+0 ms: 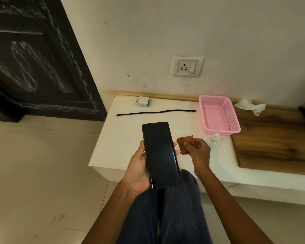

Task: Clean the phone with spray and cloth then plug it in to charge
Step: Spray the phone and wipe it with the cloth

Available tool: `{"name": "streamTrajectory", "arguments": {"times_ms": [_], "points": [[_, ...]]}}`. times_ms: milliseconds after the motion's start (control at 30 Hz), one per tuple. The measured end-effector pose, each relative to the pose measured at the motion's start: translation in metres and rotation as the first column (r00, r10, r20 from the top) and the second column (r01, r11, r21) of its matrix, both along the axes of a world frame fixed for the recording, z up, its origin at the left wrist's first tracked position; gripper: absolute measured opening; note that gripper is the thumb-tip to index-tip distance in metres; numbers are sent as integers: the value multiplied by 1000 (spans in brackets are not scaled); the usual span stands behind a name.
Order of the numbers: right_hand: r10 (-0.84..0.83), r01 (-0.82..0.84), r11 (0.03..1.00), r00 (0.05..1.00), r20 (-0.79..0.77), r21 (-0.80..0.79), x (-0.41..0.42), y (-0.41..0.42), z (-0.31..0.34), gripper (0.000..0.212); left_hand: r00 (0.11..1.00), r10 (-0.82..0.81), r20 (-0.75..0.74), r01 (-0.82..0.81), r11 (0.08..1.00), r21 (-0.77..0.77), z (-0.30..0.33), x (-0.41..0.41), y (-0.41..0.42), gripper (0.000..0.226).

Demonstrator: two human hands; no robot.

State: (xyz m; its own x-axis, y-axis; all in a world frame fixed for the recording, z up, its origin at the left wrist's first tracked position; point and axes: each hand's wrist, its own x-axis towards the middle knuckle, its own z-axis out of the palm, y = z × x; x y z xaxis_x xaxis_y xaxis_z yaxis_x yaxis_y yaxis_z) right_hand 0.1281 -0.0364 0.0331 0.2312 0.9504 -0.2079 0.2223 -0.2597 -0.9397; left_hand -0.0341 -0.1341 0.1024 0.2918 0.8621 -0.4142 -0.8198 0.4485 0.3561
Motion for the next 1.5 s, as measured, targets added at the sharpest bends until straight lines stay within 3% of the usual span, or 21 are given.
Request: {"name": "streamTrajectory", "arguments": {"times_ms": [300, 567, 700, 900, 1033, 1200, 1333, 1500], "points": [[-12, 27, 995, 987, -162, 94, 16, -78, 75, 29, 998, -54, 23, 53, 997, 59, 45, -3, -44, 67], [31, 34, 988, 910, -413, 150, 10, -135, 130, 17, 995, -98, 20, 98, 995, -13, 40, 12, -84, 81], [84, 1, 957, 956, -281, 290, 8, -157, 147, 8, 992, -121, 26, 122, 992, -38, 40, 16, -104, 87], [130, -146, 854, 989, 68, 500, 7, -157, 150, 21, 992, -122, -21, 122, 992, -24, 52, 23, -113, 82], [70, -250, 763, 949, 308, 596, 3, -150, 141, 32, 988, -121, -91, 122, 993, 4, 58, 28, -112, 81], [-62, -359, 674, 843, 534, 646, -6, -144, 132, 23, 977, -120, -175, 114, 992, -46, 68, 33, -109, 75], [-78, -470, 603, 769, 635, 644, -8, -147, 124, 44, 983, -84, -164, 78, 996, -43, 77, 36, -106, 73], [-73, -554, 525, 726, 683, 646, 3, -138, 121, 32, 974, -102, -202, 92, 994, -57, 80, 35, -106, 75]]}}
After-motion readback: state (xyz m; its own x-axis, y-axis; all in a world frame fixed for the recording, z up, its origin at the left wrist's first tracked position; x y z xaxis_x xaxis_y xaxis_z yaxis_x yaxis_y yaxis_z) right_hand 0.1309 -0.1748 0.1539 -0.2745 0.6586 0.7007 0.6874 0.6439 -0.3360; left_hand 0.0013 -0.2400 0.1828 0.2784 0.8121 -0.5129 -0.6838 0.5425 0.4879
